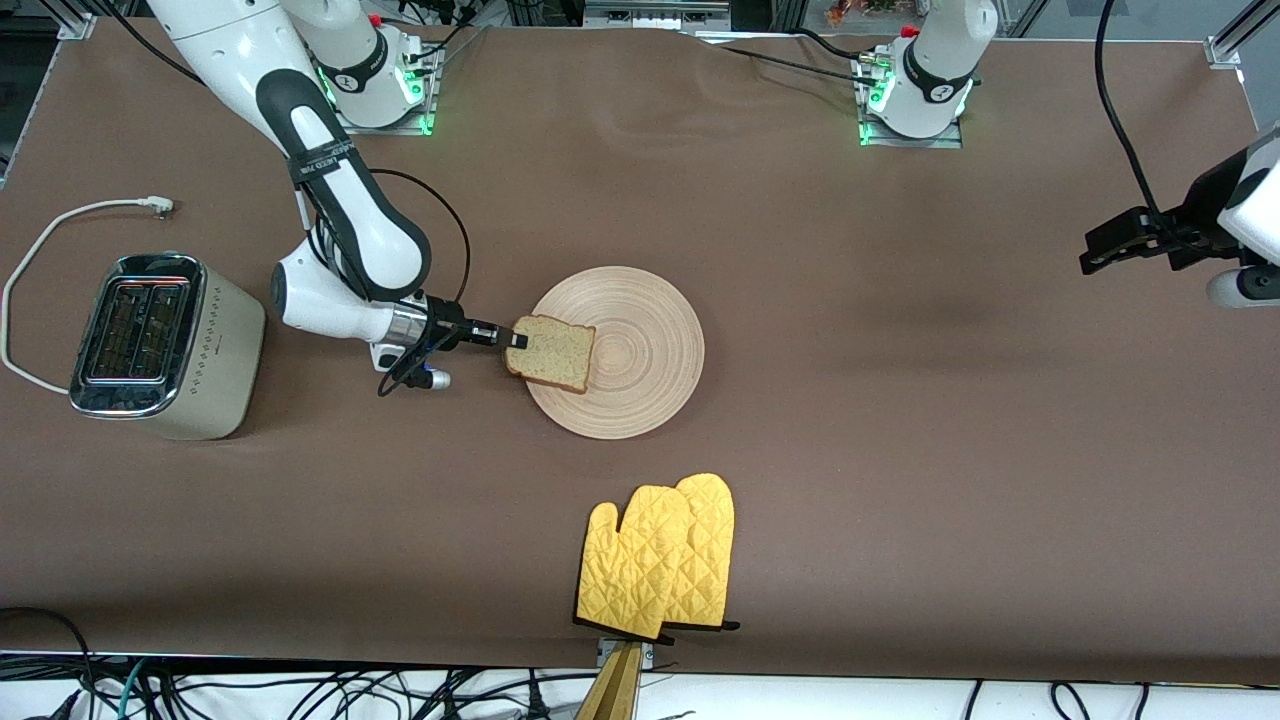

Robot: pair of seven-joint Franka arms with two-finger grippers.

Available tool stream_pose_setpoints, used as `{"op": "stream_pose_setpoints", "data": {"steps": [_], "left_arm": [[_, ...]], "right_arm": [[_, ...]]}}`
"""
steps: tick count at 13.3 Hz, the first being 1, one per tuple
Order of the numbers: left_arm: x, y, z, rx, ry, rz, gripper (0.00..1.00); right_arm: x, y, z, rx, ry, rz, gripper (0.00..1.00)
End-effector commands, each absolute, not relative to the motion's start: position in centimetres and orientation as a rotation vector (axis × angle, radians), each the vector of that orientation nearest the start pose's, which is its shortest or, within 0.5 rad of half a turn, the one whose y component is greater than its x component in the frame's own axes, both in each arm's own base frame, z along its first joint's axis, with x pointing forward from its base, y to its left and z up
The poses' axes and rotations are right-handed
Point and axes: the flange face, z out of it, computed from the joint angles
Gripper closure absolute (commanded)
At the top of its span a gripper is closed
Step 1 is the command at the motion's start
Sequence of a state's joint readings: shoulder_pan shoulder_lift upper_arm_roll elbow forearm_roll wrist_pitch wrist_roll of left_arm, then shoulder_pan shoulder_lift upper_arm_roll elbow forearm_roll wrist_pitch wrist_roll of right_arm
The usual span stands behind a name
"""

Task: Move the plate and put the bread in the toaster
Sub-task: 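Lift the bread with the right gripper and carry it over the toaster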

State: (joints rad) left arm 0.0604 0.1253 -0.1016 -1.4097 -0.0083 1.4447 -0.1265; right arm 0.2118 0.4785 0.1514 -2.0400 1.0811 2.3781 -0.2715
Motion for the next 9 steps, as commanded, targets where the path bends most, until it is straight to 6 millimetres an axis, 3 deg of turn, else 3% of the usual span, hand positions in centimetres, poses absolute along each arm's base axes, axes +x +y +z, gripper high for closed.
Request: {"op": "stream_pose_setpoints", "data": {"steps": [1,4,9], "left_arm": [[57.4,-2.5,62.5,-3.134,-0.109,0.154,0.00],[57.3,-3.3,62.4,-3.132,-0.087,0.156,0.00],[57.4,-3.0,62.1,-3.142,-0.088,0.167,0.00]], "right_arm": [[55.4,22.4,22.5,-2.351,0.259,0.197,1.00],[56.8,22.4,25.1,-2.376,0.189,0.241,1.00],[60.5,19.0,31.8,-2.504,0.144,0.362,1.00]]}}
